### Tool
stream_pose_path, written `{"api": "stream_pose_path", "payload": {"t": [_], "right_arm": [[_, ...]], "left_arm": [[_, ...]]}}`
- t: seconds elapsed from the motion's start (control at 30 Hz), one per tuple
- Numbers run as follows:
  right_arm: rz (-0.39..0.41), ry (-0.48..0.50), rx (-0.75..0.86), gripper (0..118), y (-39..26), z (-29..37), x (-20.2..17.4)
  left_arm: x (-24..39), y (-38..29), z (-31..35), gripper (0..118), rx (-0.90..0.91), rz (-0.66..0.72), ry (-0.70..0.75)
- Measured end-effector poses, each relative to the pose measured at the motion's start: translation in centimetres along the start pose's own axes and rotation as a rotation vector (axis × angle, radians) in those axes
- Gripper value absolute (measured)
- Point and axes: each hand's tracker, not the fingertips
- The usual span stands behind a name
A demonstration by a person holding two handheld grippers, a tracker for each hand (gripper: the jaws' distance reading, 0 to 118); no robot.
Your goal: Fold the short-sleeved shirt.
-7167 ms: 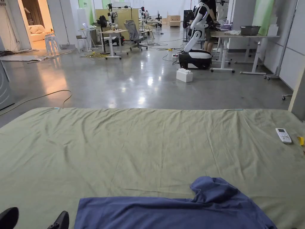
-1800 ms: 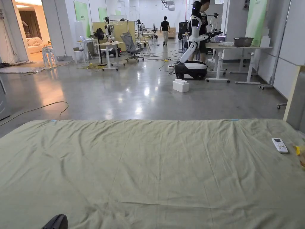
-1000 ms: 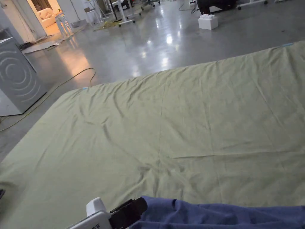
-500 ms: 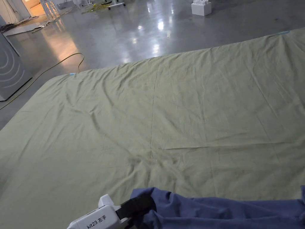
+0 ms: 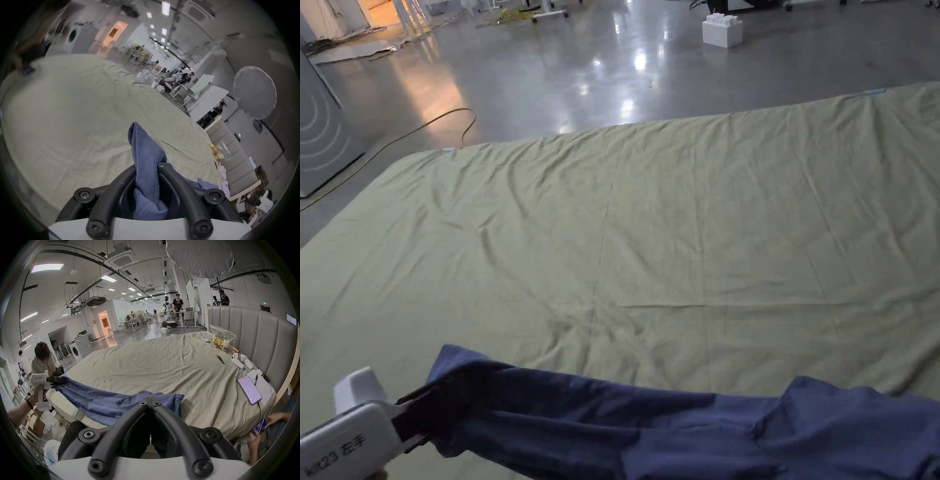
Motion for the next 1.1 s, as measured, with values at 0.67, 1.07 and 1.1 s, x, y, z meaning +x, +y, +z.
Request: {"api": "stream_pose_path", "payload": {"t": [0.67,1.07,1.1], "right_arm": [[-0.071,-0.084,0.01,0,-1.7,3.7,4.2],[-0.112,-0.056,-0.028,0,-3.7,3.3,4.8],[-0.112,-0.054,-0.027,0,-3.7,3.4,4.8]], "left_arm": [[18.3,-13.4,-11.9,98,-0.166,-0.321,-0.088],[14.8,-20.8,-19.5,1,-0.471,-0.055,-0.091],[14.8,-21.0,-19.2,1,-0.413,-0.104,-0.104]]}}
